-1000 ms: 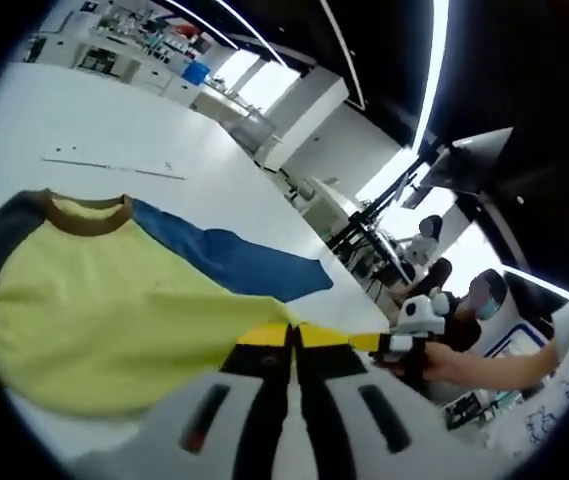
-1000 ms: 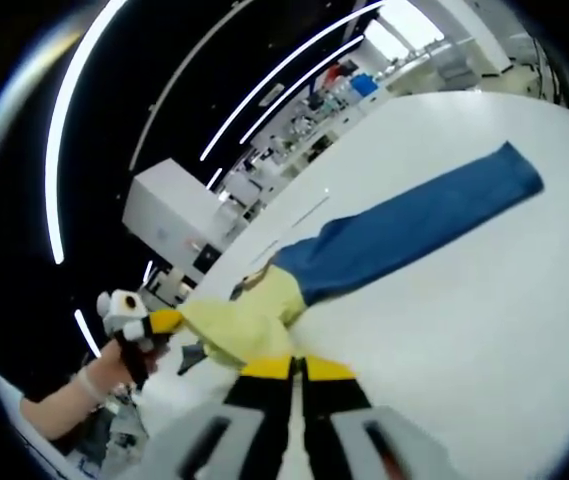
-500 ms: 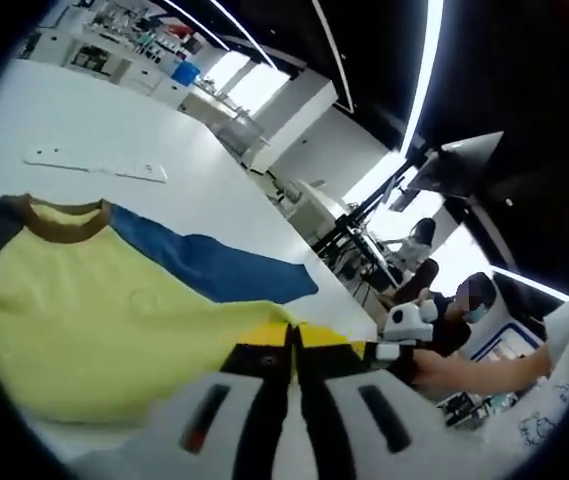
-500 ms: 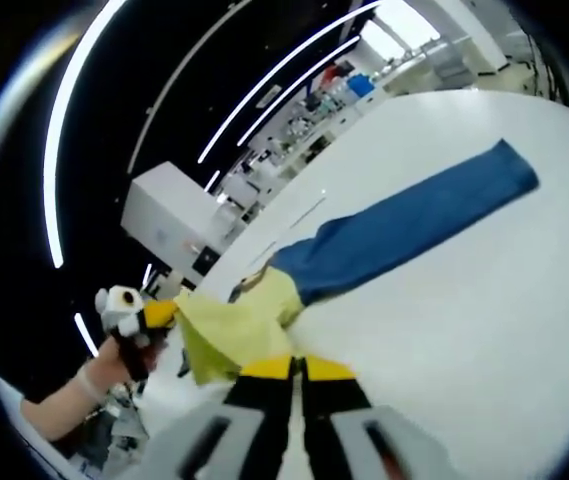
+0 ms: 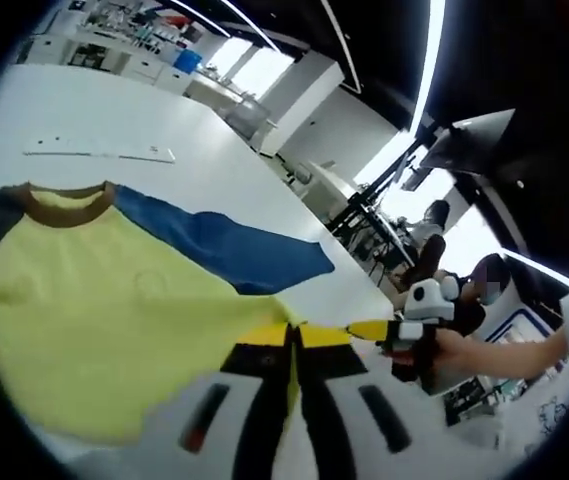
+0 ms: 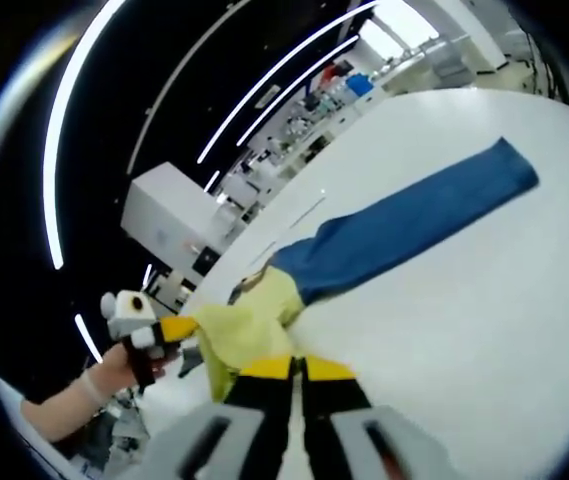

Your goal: Fold the garment on the visible template until the final outline fits inside the template.

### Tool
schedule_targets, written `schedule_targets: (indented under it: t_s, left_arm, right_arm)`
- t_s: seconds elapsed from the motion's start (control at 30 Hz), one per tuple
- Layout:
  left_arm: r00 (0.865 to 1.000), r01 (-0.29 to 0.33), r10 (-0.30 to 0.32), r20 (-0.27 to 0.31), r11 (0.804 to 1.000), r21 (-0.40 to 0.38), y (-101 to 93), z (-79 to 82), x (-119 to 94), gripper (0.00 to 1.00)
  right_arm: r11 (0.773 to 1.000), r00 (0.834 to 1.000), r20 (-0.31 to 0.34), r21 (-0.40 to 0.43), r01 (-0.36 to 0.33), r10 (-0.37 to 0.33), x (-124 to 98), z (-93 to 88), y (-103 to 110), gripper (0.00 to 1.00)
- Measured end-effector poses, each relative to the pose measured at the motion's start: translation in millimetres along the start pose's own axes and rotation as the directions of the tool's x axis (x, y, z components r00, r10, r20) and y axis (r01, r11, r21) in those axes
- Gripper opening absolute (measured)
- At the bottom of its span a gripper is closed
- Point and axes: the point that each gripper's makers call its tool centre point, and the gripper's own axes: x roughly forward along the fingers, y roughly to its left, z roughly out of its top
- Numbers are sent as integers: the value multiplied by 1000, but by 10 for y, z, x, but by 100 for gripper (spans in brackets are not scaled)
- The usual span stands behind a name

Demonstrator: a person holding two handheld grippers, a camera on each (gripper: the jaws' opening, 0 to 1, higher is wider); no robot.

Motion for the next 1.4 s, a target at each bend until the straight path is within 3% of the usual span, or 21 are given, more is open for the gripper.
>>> schedule_targets:
  t_s: [0.1,0.27,0.4,0.5,0.77,0.9,1.3,1.4]
  left_arm:
    - [1000,-6,6,-7,1000,21,5,-18,-2,1]
    - [1000,-20,21,-22,998,51,44,-48,-2,18]
    - [999,-24,27,-34,996,86,54,-89,1,39]
    - [998,-20,26,-51,993,116,30,-141,3,48]
    - [996,-16,27,-89,992,122,-35,-274,-21,64]
    - [996,-24,32,-81,995,98,-42,-282,-32,74]
    - [997,-51,51,-56,999,2,-47,-333,-176,92]
    - [996,-72,71,-52,997,-20,-19,-370,-244,89]
  right_arm:
    - [1000,1000,2,2,-1,1,-2,0,11,0]
    - [1000,1000,2,4,-1,1,-2,-1,10,0]
    - [1000,1000,4,9,-1,1,-5,-4,7,0]
    - [1000,1000,4,12,0,0,-10,-14,10,0]
    - [1000,1000,7,16,-3,3,-18,-17,12,0]
    - [1000,1000,9,18,-5,5,-23,-20,31,0]
    - [1000,1000,9,12,-11,11,-29,-8,40,0]
    - [1000,1000,8,10,-14,14,-33,-13,56,0]
